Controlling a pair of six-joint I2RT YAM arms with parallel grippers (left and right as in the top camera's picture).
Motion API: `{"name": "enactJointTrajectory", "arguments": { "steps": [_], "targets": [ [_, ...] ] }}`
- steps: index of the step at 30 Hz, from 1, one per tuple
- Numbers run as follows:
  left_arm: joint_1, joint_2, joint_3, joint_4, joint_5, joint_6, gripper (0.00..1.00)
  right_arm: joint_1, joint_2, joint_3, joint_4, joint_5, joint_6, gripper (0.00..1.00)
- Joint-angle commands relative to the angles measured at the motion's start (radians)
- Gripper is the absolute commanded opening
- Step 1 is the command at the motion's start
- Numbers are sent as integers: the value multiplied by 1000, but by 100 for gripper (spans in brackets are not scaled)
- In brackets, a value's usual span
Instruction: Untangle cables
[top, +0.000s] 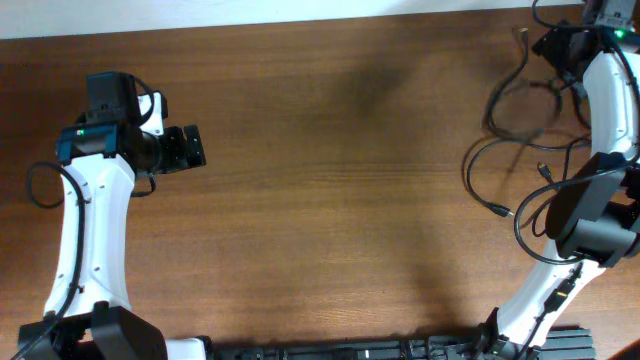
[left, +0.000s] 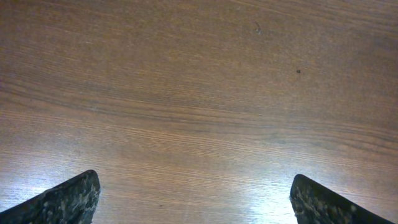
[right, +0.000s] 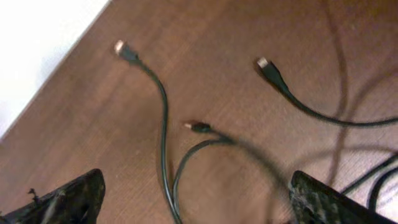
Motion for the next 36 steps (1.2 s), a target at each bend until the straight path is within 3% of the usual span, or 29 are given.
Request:
{"name": "enactJointTrajectory", "arguments": {
  "steps": [1,6,13,19,26,36],
  "targets": [
    [2,5,11,-2,11,-13,98,-3,-28,15,-34,-24,-23,98],
    [2,5,11,-2,10,-13,98,-2,-109,15,-66,-169,-135,99],
    [2,5,11,-2,11,-13,98,17,-195,15,-264,-496,-137,99],
    [2,5,11,-2,11,-13,98,136,-195,15,-422,-426,-285,99],
    [2,5,11,-2,11,-13,98,282,-195,15,-484,-311,-285,99],
    [2,5,11,-2,11,-13,98,306,-195,15,-483,-311,-284,99]
  ]
}}
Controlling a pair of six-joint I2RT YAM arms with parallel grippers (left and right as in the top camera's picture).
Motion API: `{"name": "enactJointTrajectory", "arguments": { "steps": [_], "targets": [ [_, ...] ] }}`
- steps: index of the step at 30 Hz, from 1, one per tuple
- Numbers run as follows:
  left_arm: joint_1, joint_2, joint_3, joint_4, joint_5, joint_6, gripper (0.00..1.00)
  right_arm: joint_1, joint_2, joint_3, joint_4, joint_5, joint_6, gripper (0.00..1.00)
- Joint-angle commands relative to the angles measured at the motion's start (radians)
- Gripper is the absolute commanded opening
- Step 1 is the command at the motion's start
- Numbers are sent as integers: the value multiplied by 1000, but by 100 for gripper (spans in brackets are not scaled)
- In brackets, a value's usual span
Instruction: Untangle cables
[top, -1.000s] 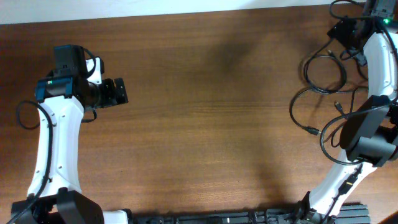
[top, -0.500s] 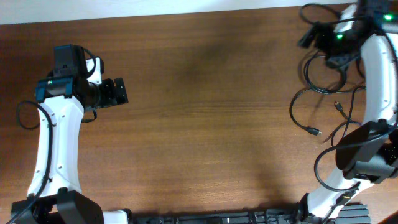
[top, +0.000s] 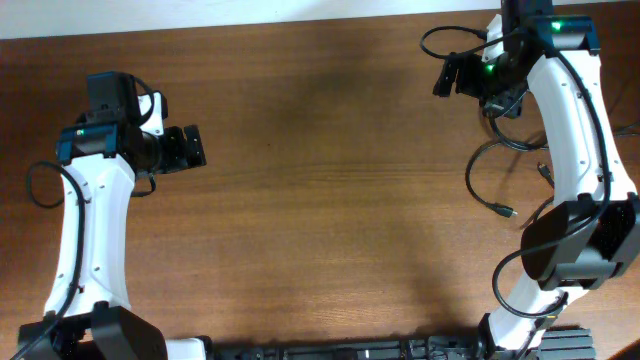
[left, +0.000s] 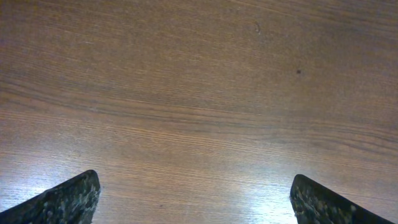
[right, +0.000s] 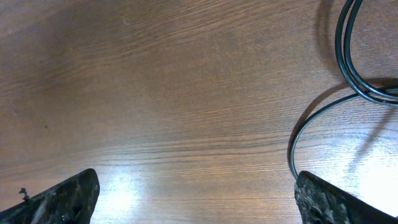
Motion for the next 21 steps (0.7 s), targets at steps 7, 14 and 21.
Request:
{"name": "enactJointTrajectory", "arguments": {
  "steps": [7,14,21],
  "targets": [
    [2,5,11,-2,10,-13,98,6,-10,13,0,20,-11,99],
    [2,-2,11,-2,2,-4,99,6,-10,13,0,20,-11,99],
    [-63,-116,-16,141,-34,97,98,6,-10,13,0,20,-11,99]
  ]
}}
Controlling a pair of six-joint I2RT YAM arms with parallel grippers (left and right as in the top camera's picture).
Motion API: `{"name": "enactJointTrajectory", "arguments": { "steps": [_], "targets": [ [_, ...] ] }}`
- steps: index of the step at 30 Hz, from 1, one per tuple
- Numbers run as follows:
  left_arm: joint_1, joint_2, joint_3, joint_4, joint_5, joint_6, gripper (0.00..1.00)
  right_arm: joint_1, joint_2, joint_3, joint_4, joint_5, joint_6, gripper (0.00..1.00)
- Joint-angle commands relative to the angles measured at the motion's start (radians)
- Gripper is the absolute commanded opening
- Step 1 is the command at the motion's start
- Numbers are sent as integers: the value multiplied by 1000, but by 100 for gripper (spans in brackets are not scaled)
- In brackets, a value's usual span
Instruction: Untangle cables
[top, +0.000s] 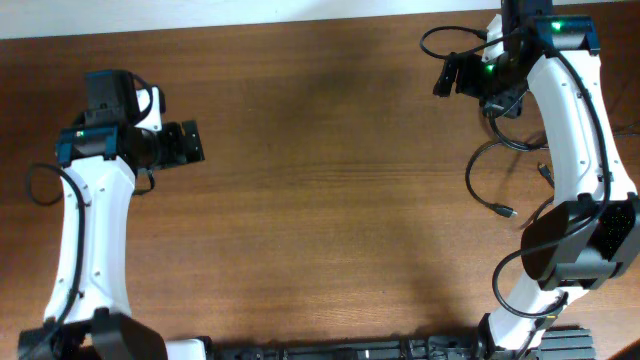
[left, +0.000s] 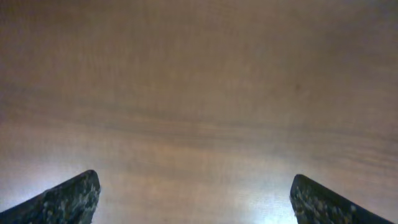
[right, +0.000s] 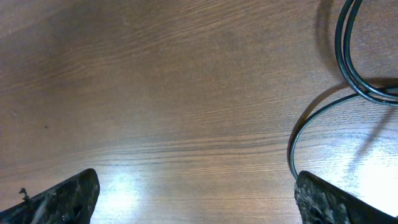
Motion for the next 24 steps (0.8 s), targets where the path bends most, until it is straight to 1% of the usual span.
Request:
{"name": "enactJointTrajectory", "arguments": {
  "steps": [1,3,5,8,10,11,13,16,19,20,21,24],
  "targets": [
    [-72,-121,-31,111,-10,119,98,6,-10,13,0,20,-11,99],
    [-126,-190,-96,238,-10,189,98,6,-10,13,0,19,-11,99],
    [-179,-272,-192,397,-10,227,98,6,-10,13,0,20,-11,99],
    [-217,-367,-319,570,-8,225,99,6,-10,13,0,19,-11,99],
    [-227,-458,-460,755,26,223,98,6,-10,13,0,20,-11,99],
    [-227,-497,-527,844,34,200,98,6,-10,13,0,19,-11,99],
    [-227,-576,-664,1039,35,158,99,6,-10,13,0,20,-11,99],
    [-227,-689,-868,1321,34,149,98,6,-10,13,0,20,-11,99],
    [-227,-780,-1037,1544,14,149,98,6,-10,13,0,20,-11,99],
    [-227,-834,-1128,1655,-13,149,98,6,-10,13,0,20,-11,99],
    [-227,-881,-1199,1733,-37,149,98,6,-10,13,0,20,-11,99],
    [-227,-1012,-1354,1858,-83,149,98,6,-10,13,0,19,-11,99]
  ]
}}
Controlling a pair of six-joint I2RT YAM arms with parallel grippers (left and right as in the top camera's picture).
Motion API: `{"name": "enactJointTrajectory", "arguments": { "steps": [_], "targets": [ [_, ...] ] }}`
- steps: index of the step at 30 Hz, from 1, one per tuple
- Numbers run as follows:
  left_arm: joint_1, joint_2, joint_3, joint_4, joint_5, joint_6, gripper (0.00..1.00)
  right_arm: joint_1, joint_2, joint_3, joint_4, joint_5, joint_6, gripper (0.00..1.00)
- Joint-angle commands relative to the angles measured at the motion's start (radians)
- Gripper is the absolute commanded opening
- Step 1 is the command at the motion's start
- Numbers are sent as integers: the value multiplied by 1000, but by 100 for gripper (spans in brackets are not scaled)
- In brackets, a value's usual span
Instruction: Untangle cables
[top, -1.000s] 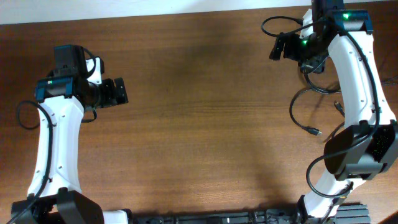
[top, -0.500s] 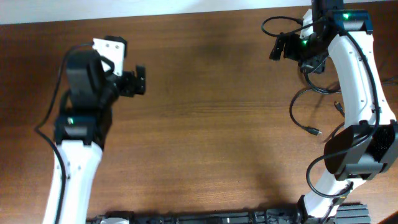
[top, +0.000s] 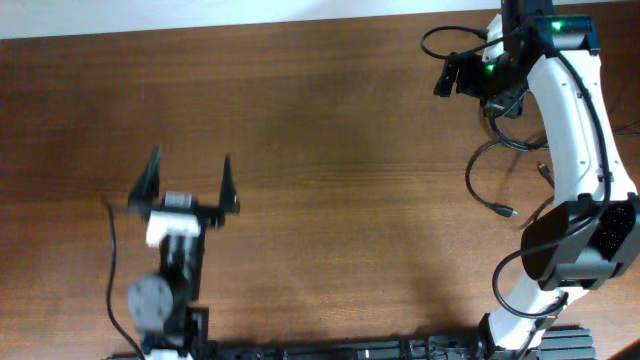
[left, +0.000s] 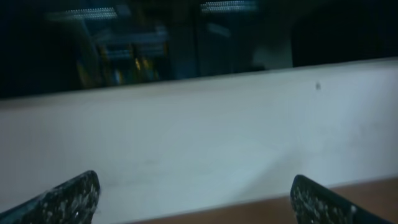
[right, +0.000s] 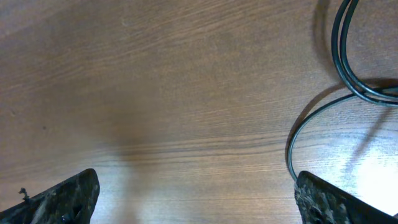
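Observation:
Several black cables (top: 469, 172) lie looped together at the table's right side, one plug (top: 504, 210) pointing toward the middle. My right gripper (top: 443, 77) hovers open just left of the tangle, facing left. In the right wrist view it (right: 196, 202) holds nothing, with a doubled cable (right: 338, 46) and a single curved cable (right: 291, 152) at the right edge. My left gripper (top: 188, 172) is open at front left, far from the cables. In the left wrist view it (left: 196, 205) faces a white wall with nothing between its fingers.
The brown wooden table (top: 330, 200) fills the overhead view, with a white wall beyond its far edge (top: 250, 25). The left wrist view takes in that wall (left: 199, 137) and a dark window above. Arm bases and a black rail (top: 350, 350) line the front edge.
My left arm, which reached over the table's left side with its gripper facing right, is now folded back near the front edge, gripper raised toward the far wall. The right arm has not moved.
My right gripper was first open above loose cable ends at the far right corner. By 1.5 s ago it was further left over bare wood beside the tangle, where it has stayed. My left gripper stayed open over bare wood, then pulled back to the front.

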Motion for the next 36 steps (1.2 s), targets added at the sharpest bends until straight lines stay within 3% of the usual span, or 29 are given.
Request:
{"name": "enactJointTrajectory", "arguments": {
  "steps": [1,7,17,36],
  "targets": [
    [-4,-163,-169,60,-70,-7,98,6,-10,13,-1,13,-10,99],
    [-1,-342,-156,-290,-140,-2,98,6,-10,13,-1,13,-10,99],
    [95,-594,-163,-921,-139,-35,98,6,-10,13,-1,13,-10,99],
    [116,-617,-162,-911,-114,-17,98,6,-10,13,-1,13,-10,99]
  ]
}}
